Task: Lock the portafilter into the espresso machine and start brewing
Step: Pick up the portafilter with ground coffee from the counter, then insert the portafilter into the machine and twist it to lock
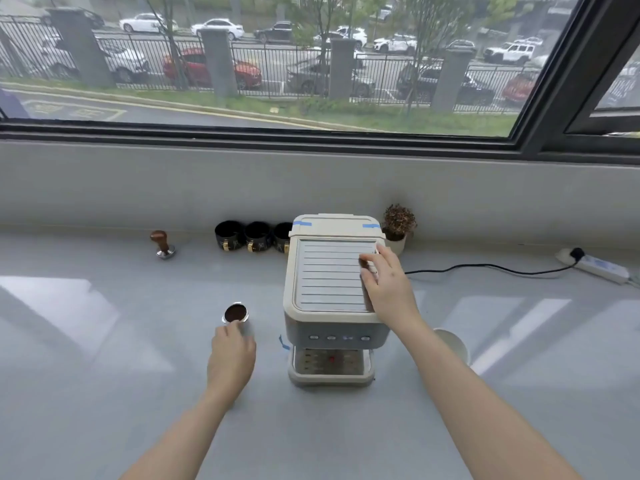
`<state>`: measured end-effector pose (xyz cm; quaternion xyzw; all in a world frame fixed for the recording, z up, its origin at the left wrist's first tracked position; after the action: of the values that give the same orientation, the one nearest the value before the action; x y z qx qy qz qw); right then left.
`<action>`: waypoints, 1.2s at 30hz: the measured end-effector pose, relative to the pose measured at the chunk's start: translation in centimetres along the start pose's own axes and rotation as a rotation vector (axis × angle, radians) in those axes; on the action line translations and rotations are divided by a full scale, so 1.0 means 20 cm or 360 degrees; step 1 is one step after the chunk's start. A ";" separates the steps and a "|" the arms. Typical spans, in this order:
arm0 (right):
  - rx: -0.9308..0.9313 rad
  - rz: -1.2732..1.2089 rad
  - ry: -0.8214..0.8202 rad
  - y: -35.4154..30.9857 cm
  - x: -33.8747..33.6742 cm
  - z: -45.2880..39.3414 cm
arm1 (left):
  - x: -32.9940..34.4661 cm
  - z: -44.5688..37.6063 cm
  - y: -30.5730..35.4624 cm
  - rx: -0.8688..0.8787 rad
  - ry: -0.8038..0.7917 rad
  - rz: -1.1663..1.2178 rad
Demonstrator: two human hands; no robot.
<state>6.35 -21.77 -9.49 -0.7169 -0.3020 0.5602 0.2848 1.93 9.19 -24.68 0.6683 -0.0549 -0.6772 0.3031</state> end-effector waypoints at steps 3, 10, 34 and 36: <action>0.0038 -0.0054 0.0021 0.02 0.00 0.00 | 0.16 0.01 -0.20 -0.0084 -0.0070 -0.0315; 0.0078 -0.0084 0.0035 0.03 0.00 0.00 | 0.29 0.01 -0.36 -0.0200 -0.0240 -0.0433; 0.0213 -0.0282 0.0052 0.05 -0.03 0.01 | 0.21 0.39 -0.25 0.0041 -0.0267 -0.0132; 0.0210 -0.0285 0.0063 0.06 -0.04 0.01 | 0.22 0.44 -0.17 0.0159 -0.0340 -0.0135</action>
<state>6.23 -23.16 -9.97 -0.6776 -0.3215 0.5370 0.3862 -7.16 6.83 -29.18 0.6084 -0.0922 -0.7531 0.2329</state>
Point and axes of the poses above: each hand's wrist, its own z-axis away from the middle knuckle, its own x-axis out of the palm, y = z × x, the point moved 10 cm from there along -z, towards the middle knuckle, and after that the axes turned 6 degrees about -z, right-handed, at the moved point
